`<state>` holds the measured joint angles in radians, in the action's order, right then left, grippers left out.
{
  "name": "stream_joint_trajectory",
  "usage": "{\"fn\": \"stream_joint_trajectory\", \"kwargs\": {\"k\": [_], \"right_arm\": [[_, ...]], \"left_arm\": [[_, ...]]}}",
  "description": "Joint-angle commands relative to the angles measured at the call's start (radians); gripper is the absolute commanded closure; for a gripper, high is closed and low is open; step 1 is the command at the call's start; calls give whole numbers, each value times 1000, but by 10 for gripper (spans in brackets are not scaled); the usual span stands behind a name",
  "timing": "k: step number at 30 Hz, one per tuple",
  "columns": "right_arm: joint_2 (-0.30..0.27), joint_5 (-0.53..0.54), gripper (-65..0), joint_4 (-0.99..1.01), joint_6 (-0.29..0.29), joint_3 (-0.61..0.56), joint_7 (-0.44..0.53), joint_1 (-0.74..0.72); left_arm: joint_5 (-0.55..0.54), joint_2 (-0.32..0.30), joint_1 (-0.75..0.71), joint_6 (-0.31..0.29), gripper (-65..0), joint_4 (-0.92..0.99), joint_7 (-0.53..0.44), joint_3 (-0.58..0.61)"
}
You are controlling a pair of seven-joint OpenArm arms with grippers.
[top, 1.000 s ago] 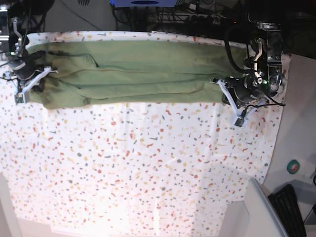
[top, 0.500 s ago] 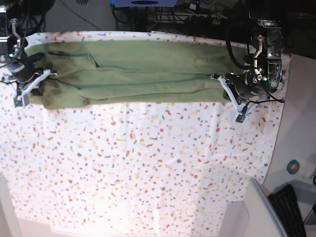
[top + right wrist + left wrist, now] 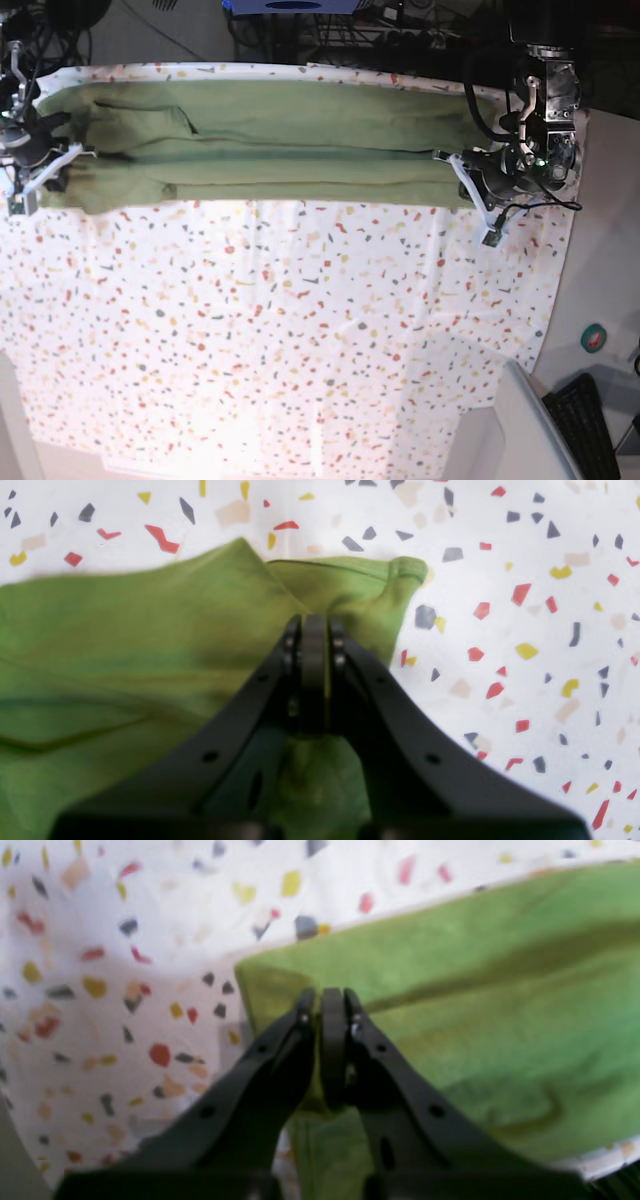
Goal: Layout the t-shirt on the table in an organized manner, then fold the t-shirt properly
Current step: 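Lay the folded edge down with both grippers, flattening the long strip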
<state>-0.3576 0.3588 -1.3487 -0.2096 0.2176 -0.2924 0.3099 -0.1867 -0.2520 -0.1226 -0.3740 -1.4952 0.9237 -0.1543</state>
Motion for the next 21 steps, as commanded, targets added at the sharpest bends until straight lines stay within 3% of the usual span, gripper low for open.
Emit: {"fn": "stream_joint_trajectory", "kwargs": {"k": [1, 13, 19, 21], "right_arm": [[-16, 4, 0, -18, -1, -1, 15, 1], [-7, 4, 0, -8, -1, 7, 14, 2], [-7, 6, 0, -18, -1, 9, -130, -4], [-7, 6, 0, -18, -1, 9, -136, -4]], "left_arm": [[0, -10, 8, -1, 0, -14, -10, -3], [0, -8, 7, 0, 0, -15, -10, -3], [0, -8, 7, 2, 0, -11, -10, -3], [0, -8, 5, 2, 0, -11, -10, -4]]}}
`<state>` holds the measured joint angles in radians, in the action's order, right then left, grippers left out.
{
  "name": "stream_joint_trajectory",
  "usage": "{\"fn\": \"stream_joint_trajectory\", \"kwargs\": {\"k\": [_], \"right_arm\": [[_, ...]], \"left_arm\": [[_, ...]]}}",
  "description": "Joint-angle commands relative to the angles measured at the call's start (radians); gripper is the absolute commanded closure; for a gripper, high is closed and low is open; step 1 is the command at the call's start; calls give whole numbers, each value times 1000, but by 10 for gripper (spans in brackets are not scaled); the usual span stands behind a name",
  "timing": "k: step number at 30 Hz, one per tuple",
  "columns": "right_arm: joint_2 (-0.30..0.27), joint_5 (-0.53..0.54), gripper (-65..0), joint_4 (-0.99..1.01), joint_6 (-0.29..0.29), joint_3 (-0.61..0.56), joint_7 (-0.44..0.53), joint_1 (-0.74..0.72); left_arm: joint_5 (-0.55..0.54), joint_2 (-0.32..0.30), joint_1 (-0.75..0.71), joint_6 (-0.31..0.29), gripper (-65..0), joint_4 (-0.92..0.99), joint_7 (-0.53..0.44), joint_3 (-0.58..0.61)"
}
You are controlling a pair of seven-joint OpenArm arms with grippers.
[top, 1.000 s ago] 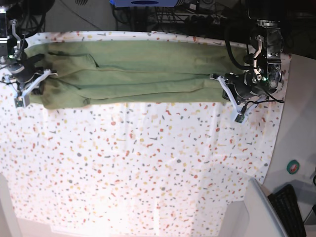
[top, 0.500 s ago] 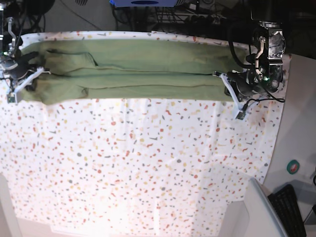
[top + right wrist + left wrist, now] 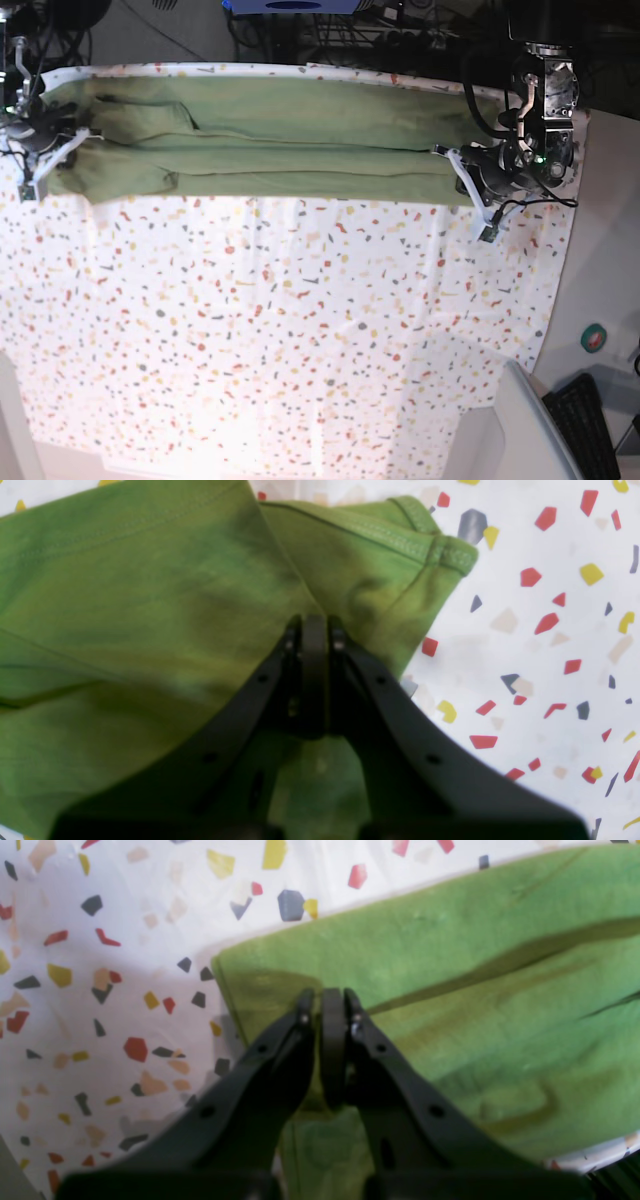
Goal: Layout the t-shirt on the table in an organized manner, then fold the t-shirt properly
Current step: 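Lay the folded edge down with both grippers, flattening the long strip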
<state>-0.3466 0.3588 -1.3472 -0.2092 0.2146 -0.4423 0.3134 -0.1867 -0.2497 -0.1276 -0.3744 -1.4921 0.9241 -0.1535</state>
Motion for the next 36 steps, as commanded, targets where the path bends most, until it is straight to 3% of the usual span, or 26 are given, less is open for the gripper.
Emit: {"fn": "stream_joint_trajectory", "kwargs": {"k": [1, 3, 5, 9, 12, 17, 20, 22, 24, 26, 27, 32, 36], "right_arm": [[-18, 6, 0, -19, -2, 12, 12, -7], [-18, 6, 0, -19, 4, 12, 12, -7], [-18, 6, 0, -25, 4, 13, 12, -6], [-10, 6, -188, -84, 4, 70, 10, 20], [5, 6, -216, -162, 4, 127, 9, 40], [30, 6, -216, -275, 3, 190, 1, 82], [65, 6, -215, -277, -2, 214, 3, 60], [79, 6, -213, -277, -3, 211, -2, 42], [91, 6, -164, -260, -3, 210, -2, 31], [99, 6, -35, -222, -3, 210, -3, -1], [99, 6, 0, -191, -3, 210, -3, -15], [93, 6, 0, -10, -3, 216, -2, -81], [59, 6, 0, 111, -3, 211, 1, -109]], "left_arm": [[0, -10, 9, 2, 0, -14, -10, -7], [-1, -9, 9, 2, -33, -14, -10, -13], [-1, -9, 9, 2, -156, -15, -10, -16], [-9, -10, 12, 2, -336, -25, -10, -18], [-12, -9, 4, 2, -387, -78, -6, -39], [-14, 65, -56, -4, -382, -269, -1, -188], [-14, 120, -85, -5, -349, -299, -7, -191], [-14, 145, -93, -5, -209, -284, -9, -153], [-14, 152, -94, -5, 0, -247, -10, -117], [-12, 157, -88, -4, 0, -192, -12, -108], [-12, 157, -83, -2, 0, -160, -18, -108], [-1, 146, -59, 2, 0, 26, -150, -110], [-1, 126, -59, 2, 0, 121, -179, -111]]}}
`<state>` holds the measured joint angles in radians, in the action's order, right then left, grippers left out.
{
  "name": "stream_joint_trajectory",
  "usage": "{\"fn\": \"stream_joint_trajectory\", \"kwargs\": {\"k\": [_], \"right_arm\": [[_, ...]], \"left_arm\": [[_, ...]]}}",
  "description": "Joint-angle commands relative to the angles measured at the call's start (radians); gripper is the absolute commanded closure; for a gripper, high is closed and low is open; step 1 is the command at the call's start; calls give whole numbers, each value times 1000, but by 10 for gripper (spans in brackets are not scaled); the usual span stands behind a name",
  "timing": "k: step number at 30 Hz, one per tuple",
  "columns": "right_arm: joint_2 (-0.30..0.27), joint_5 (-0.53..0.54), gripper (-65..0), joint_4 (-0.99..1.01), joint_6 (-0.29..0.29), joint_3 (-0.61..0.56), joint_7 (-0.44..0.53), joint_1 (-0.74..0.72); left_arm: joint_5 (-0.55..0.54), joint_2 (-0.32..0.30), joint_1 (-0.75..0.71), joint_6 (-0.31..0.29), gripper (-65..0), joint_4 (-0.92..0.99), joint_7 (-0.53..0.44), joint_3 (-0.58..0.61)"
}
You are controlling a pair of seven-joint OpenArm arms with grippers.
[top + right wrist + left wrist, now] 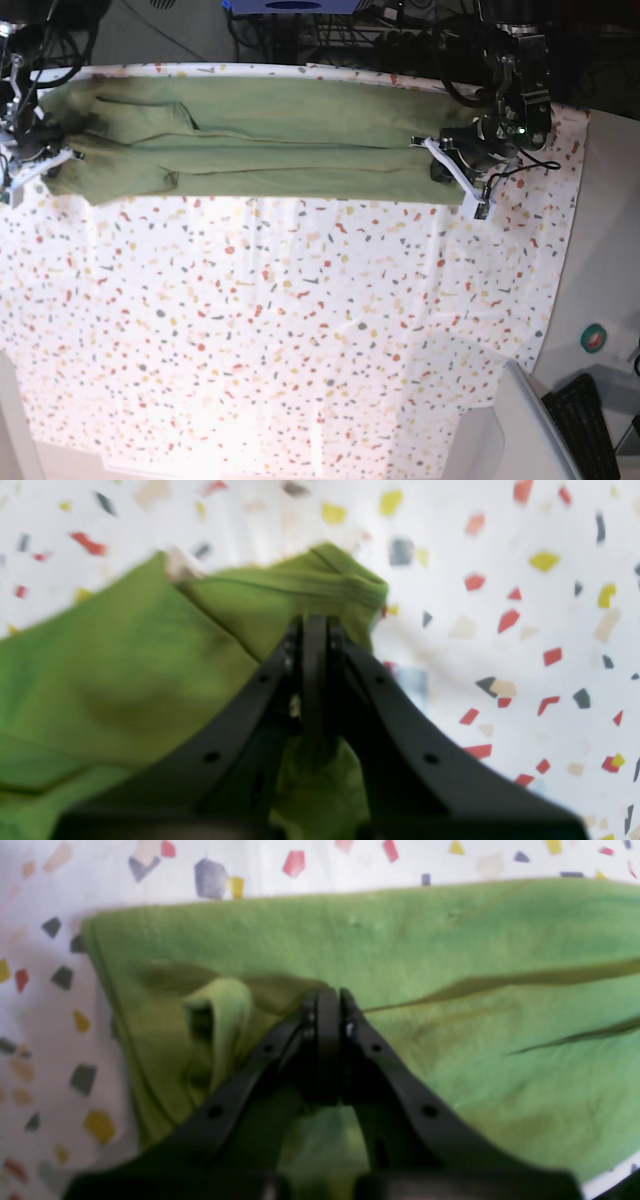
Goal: Layout the t-shirt on the table in an organized manner, then fold the t-shirt properly
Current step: 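Lay the folded edge down with both grippers, flattening the long strip, then regrip both ends of the green strip with both grippers and tug it straight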
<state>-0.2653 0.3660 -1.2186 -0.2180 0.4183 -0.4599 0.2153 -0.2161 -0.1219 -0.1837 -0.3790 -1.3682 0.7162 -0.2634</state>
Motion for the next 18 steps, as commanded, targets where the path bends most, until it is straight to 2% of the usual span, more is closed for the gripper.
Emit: {"fn": "stream_joint_trajectory", "kwargs": {"k": [1, 7, 15, 18], "right_arm": [[-27, -2, 0, 16, 6, 7, 19, -26], [-75, -3, 0, 121, 6, 9, 20, -63], [-78, -3, 0, 36, 6, 9, 13, -47], [-71, -3, 0, -39, 12, 14, 13, -12]], "left_arm": [[27, -2, 3, 7, 0, 14, 29, -1], [19, -2, 5, 7, 0, 13, 33, -37], [10, 23, -27, 2, 0, -144, 36, -112], [-62, 28, -32, 2, 0, -159, 36, -144]]}}
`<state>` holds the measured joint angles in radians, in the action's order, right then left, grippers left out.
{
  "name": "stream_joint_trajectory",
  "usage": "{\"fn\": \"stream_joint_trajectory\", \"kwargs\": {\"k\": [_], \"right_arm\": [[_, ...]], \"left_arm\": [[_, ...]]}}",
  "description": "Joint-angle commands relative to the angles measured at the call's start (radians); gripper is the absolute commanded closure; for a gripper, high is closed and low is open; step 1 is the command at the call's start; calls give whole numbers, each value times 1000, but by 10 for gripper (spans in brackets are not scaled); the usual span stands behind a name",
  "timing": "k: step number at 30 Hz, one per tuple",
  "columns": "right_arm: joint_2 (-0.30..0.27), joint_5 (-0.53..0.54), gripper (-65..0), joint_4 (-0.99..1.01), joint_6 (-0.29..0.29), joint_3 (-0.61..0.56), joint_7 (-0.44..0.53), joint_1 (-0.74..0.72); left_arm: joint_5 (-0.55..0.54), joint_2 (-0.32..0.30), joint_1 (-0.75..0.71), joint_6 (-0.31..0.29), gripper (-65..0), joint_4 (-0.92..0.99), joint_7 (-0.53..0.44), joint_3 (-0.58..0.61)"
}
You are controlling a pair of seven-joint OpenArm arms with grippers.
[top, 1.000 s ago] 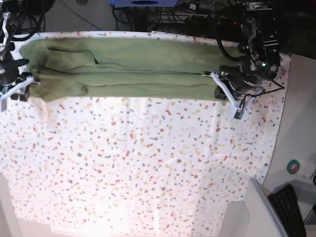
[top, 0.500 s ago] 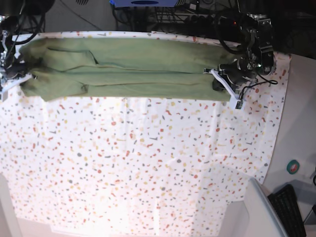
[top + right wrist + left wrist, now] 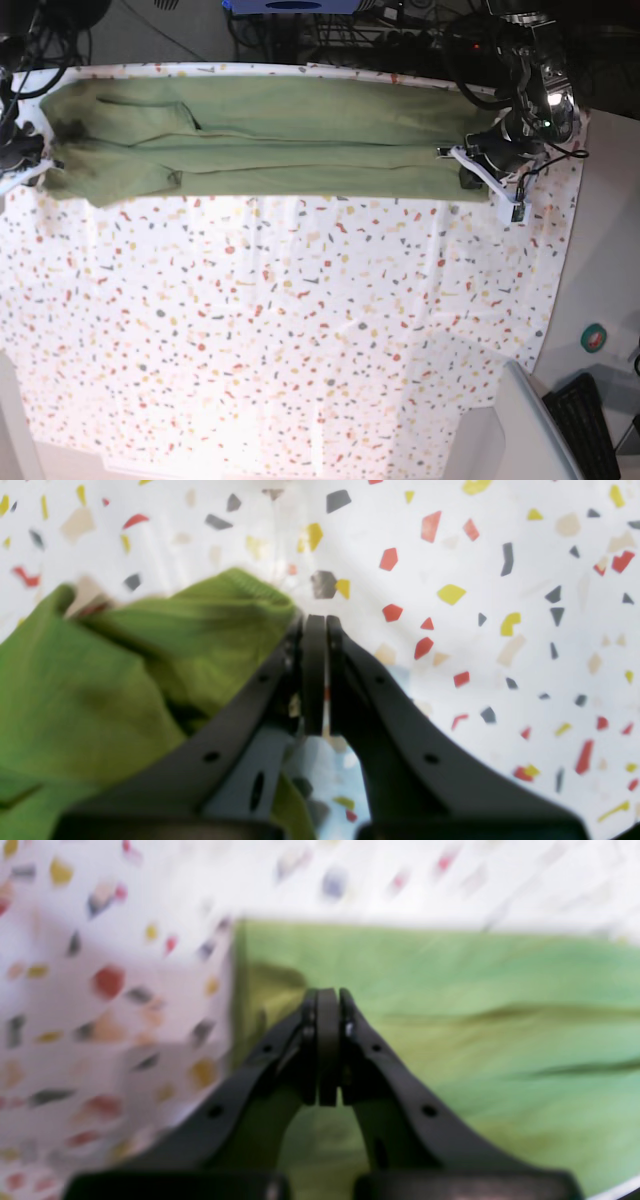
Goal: Layout the t-shirt on the table in an organized manner, then fold the t-shirt properly
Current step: 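Regrip both ends of the green strip with both grippers and tug it straight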
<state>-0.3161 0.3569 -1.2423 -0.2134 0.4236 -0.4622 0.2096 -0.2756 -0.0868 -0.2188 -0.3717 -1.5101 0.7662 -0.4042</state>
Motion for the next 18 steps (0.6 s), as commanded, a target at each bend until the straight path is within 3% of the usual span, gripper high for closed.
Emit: {"fn": "stream_joint_trajectory", "kwargs": {"k": [1, 6, 11, 12, 14, 15, 18], "right_arm": [[-19, 6, 0, -52, 9, 8, 15, 15], [16, 6, 0, -262, 2, 2, 13, 86], [34, 8, 0, -251, -1, -36, -80, -2], [31, 8, -27, -239, -1, -52, -116, -22], [30, 8, -168, -230, -1, -73, -168, -57], [30, 8, -200, -231, -1, -84, -178, -63], [34, 9, -207, -248, -37, -136, -188, -69]], "left_arm": [[-32, -9, 0, -5, 0, -19, -14, -12], [-101, -29, -3, -5, 0, -13, -14, -11], [-98, -28, -4, -5, 0, -39, -14, -8], [-98, -29, -14, -5, 0, -51, -12, -11], [-96, -31, -31, -3, 0, -89, -12, -14], [-92, -31, -38, -2, 0, -103, -12, -15], [-92, -51, -43, 0, 0, -109, -12, -15]]}}
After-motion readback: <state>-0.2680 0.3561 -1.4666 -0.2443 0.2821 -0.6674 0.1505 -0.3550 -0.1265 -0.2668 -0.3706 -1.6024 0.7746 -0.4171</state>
